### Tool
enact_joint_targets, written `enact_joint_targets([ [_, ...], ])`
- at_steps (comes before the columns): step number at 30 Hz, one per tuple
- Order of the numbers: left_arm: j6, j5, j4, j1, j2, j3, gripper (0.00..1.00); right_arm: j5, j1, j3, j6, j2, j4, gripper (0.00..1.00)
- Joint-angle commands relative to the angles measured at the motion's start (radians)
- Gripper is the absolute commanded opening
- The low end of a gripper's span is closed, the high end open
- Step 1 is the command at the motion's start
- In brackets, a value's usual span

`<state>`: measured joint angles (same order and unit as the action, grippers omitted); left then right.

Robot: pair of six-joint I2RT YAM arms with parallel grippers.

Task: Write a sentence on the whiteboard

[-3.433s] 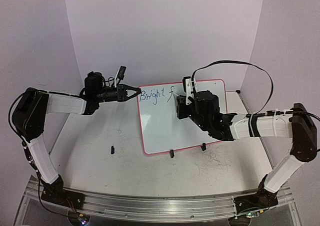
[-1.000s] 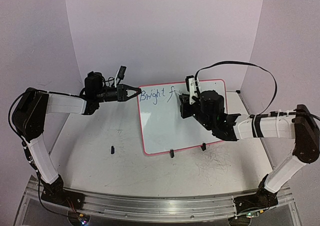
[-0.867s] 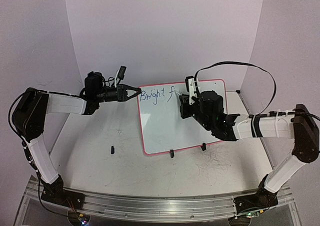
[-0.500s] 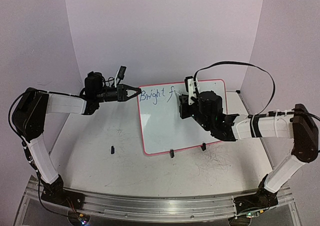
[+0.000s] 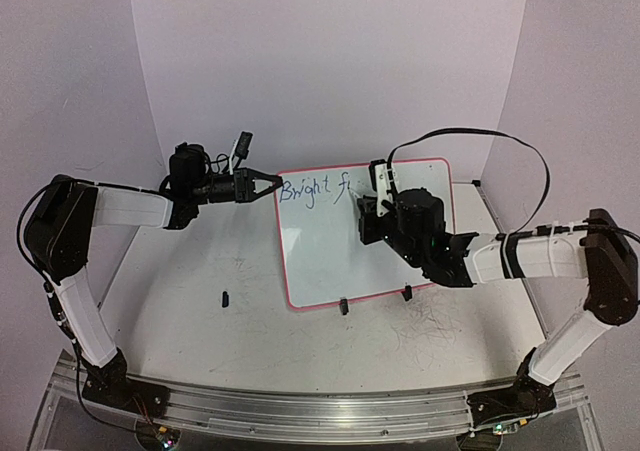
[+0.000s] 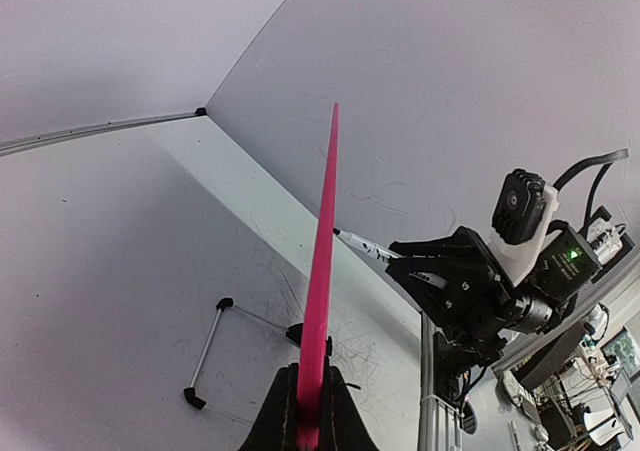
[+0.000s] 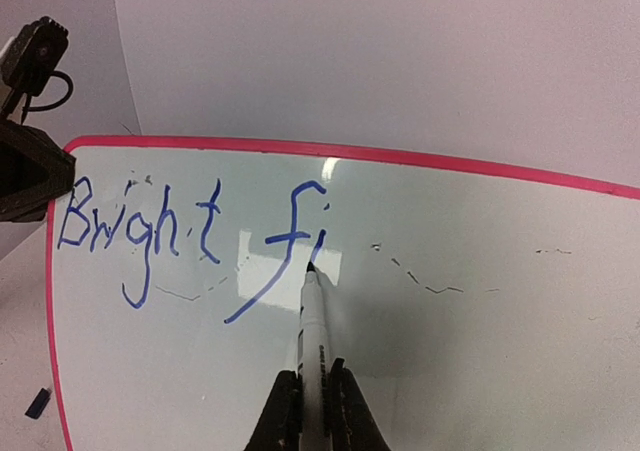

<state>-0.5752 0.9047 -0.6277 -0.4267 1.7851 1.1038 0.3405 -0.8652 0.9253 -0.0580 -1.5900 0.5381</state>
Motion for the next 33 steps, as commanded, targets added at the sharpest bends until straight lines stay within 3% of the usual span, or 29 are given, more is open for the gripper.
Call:
enact_joint_targets([
  [1,0.013,0.027,0.021,-0.035,0.003,0.004,0.0,0.004,-0.002,-0.022,-0.022,0.03,-0.028,0.0],
  [24,0.016,0.029,0.022,-0.038,0.0,0.005,0.0,0.048,0.033,0.074,-0.007,-0.019,0.002,0.0],
  [33,0.015,0.029,0.022,-0.038,0.0,0.004,0.0,0.011,0.031,0.033,-0.035,-0.007,-0.011,0.0],
])
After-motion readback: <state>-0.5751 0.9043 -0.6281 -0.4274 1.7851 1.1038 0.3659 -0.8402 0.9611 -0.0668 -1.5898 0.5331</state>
